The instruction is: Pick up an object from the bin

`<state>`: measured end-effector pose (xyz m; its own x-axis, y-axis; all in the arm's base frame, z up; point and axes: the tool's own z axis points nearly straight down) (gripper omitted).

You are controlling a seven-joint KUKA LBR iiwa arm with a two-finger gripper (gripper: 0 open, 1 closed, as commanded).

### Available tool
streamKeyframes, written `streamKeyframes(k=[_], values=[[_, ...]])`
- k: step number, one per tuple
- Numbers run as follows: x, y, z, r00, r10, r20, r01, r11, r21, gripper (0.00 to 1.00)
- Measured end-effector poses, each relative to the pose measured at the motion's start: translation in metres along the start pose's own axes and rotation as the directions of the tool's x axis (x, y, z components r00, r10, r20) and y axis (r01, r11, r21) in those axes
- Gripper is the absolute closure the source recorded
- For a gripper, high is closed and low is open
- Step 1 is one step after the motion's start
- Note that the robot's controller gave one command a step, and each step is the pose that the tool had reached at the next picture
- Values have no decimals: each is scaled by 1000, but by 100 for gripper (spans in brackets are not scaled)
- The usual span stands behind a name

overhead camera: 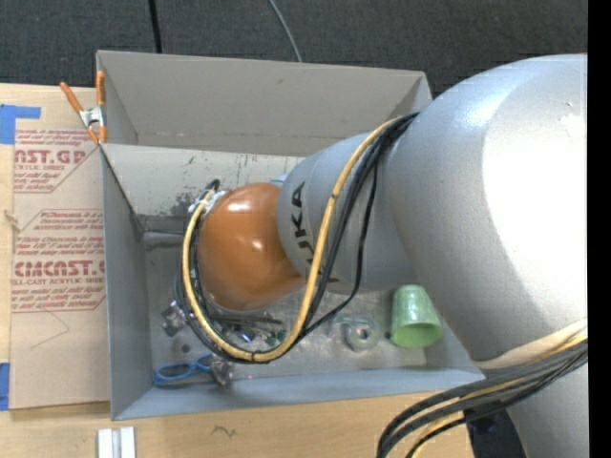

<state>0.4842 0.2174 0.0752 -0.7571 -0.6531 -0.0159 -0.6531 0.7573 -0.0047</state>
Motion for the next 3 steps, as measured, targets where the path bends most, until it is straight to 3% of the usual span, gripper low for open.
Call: streamKeyframes(k=[1, 2, 3], values=[[1, 2, -1, 1000, 0, -7, 0, 1000, -4, 100], [16, -31, -71, 997, 70, -9, -70, 998, 0, 100], [13, -47, -174, 988, -155, -7, 155, 988, -3, 100]])
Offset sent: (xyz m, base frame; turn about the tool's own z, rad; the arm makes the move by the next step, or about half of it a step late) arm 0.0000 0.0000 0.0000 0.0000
